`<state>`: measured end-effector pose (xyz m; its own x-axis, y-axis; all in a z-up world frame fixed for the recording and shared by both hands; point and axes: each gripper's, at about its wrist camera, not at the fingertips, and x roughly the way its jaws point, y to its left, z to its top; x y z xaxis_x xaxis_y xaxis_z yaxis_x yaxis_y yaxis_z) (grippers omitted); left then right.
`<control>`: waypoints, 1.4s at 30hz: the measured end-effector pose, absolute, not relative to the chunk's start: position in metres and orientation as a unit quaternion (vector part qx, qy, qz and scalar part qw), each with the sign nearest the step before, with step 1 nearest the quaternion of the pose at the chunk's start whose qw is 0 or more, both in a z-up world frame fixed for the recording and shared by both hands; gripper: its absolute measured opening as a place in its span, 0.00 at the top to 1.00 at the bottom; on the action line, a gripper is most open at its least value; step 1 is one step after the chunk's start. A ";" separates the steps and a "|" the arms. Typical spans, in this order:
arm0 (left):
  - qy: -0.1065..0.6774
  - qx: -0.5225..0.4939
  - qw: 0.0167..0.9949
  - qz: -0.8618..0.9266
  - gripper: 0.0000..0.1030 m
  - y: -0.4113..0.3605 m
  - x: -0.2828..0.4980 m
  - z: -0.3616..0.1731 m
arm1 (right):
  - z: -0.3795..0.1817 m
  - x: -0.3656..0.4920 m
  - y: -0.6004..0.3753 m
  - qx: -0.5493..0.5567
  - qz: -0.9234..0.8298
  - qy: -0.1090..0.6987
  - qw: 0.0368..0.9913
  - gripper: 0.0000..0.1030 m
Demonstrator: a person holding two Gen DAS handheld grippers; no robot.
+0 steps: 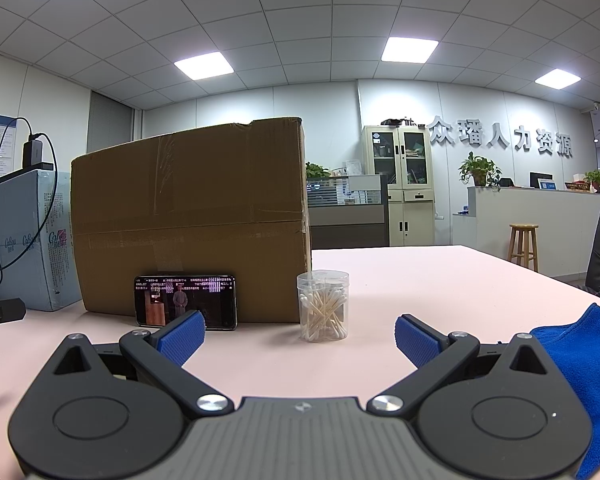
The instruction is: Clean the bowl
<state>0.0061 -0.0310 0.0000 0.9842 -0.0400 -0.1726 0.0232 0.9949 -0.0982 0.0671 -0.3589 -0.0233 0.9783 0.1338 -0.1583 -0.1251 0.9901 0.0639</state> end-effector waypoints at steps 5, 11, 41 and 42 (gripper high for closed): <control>0.088 -0.048 0.995 -0.017 0.00 -0.031 0.006 0.000 | -0.023 0.067 -0.359 0.027 0.065 0.082 0.994 0.00; 0.088 -0.051 0.995 -0.014 0.00 -0.030 0.006 0.000 | -0.023 0.066 -0.359 0.027 0.065 0.082 0.994 0.00; 0.091 -0.052 0.994 -0.015 0.00 -0.030 0.008 0.000 | -0.023 0.066 -0.359 0.027 0.066 0.082 0.994 0.00; 0.091 -0.052 0.994 -0.015 0.00 -0.030 0.008 0.000 | -0.023 0.066 -0.359 0.027 0.066 0.082 0.994 0.00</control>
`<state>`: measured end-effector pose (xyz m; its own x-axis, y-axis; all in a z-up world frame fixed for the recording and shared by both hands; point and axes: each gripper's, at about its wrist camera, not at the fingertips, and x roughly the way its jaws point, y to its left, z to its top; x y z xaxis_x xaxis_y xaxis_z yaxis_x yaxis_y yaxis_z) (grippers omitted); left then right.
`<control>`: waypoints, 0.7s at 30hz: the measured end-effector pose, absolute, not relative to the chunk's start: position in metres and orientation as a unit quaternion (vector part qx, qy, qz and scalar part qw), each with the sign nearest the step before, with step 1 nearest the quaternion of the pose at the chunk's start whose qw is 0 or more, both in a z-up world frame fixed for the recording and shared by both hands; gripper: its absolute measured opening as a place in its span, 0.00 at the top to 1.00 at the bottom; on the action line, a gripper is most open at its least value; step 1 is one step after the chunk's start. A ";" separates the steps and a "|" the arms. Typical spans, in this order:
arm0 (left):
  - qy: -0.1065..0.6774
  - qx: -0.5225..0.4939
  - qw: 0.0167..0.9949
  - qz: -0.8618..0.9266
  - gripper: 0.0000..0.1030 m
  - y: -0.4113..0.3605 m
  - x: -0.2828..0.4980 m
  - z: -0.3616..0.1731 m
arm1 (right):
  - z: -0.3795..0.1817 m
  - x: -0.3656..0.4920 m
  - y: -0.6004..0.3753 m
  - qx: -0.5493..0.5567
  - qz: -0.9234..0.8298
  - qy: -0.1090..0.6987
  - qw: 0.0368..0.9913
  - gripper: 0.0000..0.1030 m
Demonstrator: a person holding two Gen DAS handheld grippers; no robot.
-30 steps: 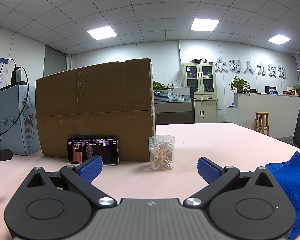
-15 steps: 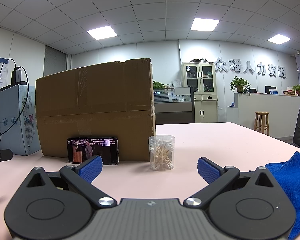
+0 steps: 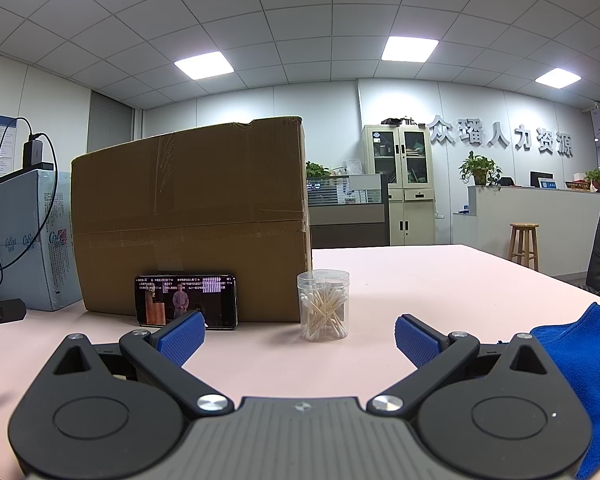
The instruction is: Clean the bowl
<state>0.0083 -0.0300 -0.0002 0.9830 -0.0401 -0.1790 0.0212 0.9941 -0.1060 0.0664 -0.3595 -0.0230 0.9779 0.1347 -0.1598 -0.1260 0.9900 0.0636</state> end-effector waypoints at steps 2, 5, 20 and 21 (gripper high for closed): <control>0.091 -0.052 0.994 -0.016 0.00 -0.030 0.009 0.000 | -0.023 0.066 -0.359 0.026 0.066 0.082 0.994 0.00; 0.093 -0.052 0.994 -0.019 0.00 -0.030 0.009 -0.001 | -0.023 0.067 -0.359 0.027 0.066 0.082 0.994 0.00; 0.095 -0.054 0.994 -0.021 0.00 -0.029 0.010 -0.001 | -0.024 0.067 -0.360 0.027 0.066 0.083 0.994 0.00; 0.095 -0.054 0.994 -0.021 0.00 -0.029 0.010 -0.001 | -0.024 0.067 -0.360 0.028 0.066 0.083 0.994 0.00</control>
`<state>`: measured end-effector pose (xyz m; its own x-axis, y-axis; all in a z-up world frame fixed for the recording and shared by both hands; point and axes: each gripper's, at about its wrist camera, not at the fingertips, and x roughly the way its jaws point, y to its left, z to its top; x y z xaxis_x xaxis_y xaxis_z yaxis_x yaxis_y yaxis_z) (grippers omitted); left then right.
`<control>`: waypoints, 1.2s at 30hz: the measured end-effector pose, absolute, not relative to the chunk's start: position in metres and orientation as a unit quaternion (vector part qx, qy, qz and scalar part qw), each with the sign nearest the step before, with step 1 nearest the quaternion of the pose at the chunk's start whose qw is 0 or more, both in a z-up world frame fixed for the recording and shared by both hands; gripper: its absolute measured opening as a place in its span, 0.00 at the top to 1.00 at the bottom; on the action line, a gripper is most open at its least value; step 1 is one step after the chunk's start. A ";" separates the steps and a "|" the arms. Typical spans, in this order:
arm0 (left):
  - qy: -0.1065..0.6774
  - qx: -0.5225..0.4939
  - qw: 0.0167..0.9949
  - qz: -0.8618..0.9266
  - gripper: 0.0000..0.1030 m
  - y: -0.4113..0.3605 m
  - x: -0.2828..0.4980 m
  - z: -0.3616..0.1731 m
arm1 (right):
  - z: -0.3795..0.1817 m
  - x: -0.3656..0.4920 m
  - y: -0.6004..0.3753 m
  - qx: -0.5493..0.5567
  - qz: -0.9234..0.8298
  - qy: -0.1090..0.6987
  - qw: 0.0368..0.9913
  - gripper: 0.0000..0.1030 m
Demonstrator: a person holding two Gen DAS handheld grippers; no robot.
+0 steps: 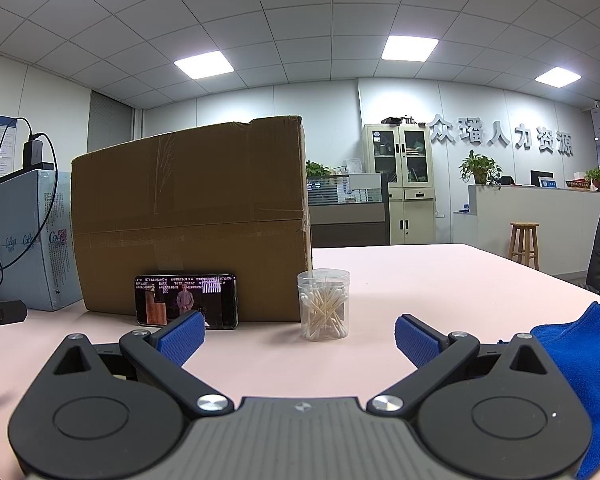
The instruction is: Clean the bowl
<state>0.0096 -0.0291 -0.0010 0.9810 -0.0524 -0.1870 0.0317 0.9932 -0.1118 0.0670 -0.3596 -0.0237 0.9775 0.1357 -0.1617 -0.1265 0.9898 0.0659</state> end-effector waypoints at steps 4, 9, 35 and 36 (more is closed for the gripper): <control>0.095 -0.054 0.994 -0.022 0.00 -0.029 0.009 -0.001 | -0.024 0.067 -0.359 0.027 0.066 0.084 0.994 0.00; 0.098 -0.055 0.993 -0.021 0.00 -0.029 0.011 -0.001 | -0.024 0.067 -0.359 0.027 0.067 0.085 0.994 0.00; 0.097 -0.055 0.994 -0.021 0.00 -0.029 0.010 -0.002 | -0.024 0.069 -0.361 0.029 0.067 0.088 0.993 0.00; 0.097 -0.055 0.994 -0.021 0.00 -0.029 0.010 -0.002 | -0.024 0.069 -0.361 0.029 0.067 0.088 0.993 0.00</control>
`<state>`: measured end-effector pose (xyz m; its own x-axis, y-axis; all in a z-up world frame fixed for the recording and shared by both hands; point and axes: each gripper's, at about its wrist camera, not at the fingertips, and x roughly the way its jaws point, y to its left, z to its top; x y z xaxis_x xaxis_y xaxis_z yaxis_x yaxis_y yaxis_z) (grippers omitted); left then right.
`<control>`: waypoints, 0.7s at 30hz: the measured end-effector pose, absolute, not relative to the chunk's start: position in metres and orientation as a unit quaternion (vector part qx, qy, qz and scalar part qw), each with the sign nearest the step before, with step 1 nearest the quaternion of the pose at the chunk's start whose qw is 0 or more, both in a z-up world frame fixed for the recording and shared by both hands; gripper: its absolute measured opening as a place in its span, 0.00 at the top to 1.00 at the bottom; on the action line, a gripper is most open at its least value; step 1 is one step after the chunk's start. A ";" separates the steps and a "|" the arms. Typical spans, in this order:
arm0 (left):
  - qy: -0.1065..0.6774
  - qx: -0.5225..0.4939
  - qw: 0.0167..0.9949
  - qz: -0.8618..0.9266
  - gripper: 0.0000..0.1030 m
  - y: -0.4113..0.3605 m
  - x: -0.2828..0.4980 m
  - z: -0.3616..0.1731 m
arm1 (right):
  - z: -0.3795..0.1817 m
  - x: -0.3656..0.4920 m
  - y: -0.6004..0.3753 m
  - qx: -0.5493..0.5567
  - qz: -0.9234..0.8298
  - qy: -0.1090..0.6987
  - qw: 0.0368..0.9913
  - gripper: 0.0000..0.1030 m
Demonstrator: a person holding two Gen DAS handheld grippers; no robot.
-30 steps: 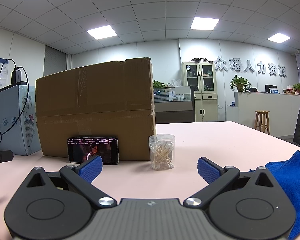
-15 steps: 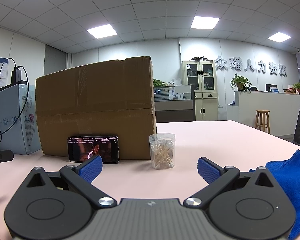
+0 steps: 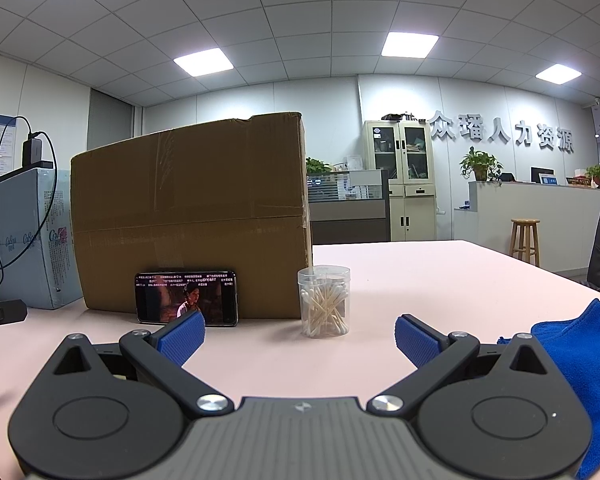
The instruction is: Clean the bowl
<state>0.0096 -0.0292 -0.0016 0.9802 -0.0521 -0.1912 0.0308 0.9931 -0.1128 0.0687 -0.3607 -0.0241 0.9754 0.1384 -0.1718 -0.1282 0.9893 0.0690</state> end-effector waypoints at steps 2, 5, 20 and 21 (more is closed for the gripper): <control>0.097 -0.055 0.994 -0.021 0.00 -0.029 0.010 -0.002 | -0.024 0.069 -0.361 0.029 0.067 0.089 0.993 0.00; 0.097 -0.055 0.994 -0.021 0.00 -0.030 0.010 -0.002 | -0.024 0.069 -0.361 0.029 0.067 0.089 0.993 0.00; 0.098 -0.055 0.993 -0.020 0.00 -0.029 0.011 -0.002 | -0.025 0.071 -0.361 0.029 0.068 0.090 0.993 0.00; 0.098 -0.055 0.993 -0.020 0.00 -0.029 0.011 -0.002 | -0.025 0.071 -0.361 0.029 0.068 0.090 0.993 0.00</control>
<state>0.0109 -0.0291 -0.0017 0.9800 -0.0505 -0.1925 0.0288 0.9931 -0.1137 0.0709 -0.3612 -0.0252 0.9745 0.1396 -0.1755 -0.1292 0.9892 0.0697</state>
